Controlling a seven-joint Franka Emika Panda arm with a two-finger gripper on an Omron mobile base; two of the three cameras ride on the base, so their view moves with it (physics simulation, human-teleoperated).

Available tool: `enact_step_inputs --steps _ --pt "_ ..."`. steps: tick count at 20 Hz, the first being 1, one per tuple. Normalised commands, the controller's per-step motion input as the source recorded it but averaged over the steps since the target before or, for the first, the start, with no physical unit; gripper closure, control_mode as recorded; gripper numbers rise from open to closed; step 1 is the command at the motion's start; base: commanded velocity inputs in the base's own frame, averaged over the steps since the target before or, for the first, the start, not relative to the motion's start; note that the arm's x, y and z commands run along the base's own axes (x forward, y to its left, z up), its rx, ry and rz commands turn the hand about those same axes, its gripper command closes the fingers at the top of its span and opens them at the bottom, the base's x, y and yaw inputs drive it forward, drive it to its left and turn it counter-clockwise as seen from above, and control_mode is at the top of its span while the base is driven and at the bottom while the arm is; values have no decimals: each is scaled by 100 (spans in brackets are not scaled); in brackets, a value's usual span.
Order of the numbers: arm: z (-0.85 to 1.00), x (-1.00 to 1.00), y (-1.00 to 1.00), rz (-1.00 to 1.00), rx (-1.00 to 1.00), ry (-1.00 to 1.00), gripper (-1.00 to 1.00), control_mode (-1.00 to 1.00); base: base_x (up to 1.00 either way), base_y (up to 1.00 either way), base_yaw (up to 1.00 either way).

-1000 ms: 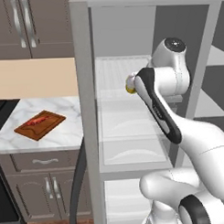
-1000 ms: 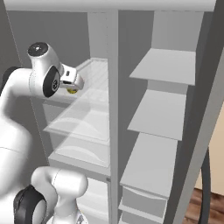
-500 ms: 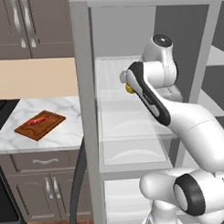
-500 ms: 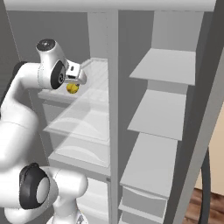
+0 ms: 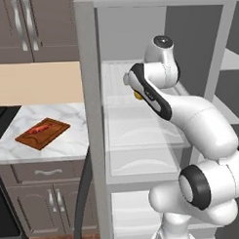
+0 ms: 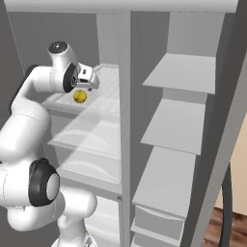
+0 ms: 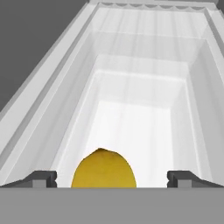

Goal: Retrieve a lemon from the fridge and place it on the cutting board with the fish.

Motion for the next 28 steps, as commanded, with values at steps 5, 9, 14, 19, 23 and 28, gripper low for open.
enact_step_inputs --steps 5,9,14,19,23,28 --pt "-4 0 0 -2 0 0 -100 -100 0 0 0" --pt "0 -13 0 0 0 0 -100 -100 0 0 0" --pt "0 -20 0 0 0 0 -100 -100 0 0 0" --pt "0 -28 0 0 0 0 -100 -100 0 0 0" --pt "0 -22 0 0 0 0 -100 -100 0 0 0" --pt "-3 0 0 0 0 0 -100 -100 0 0 0"
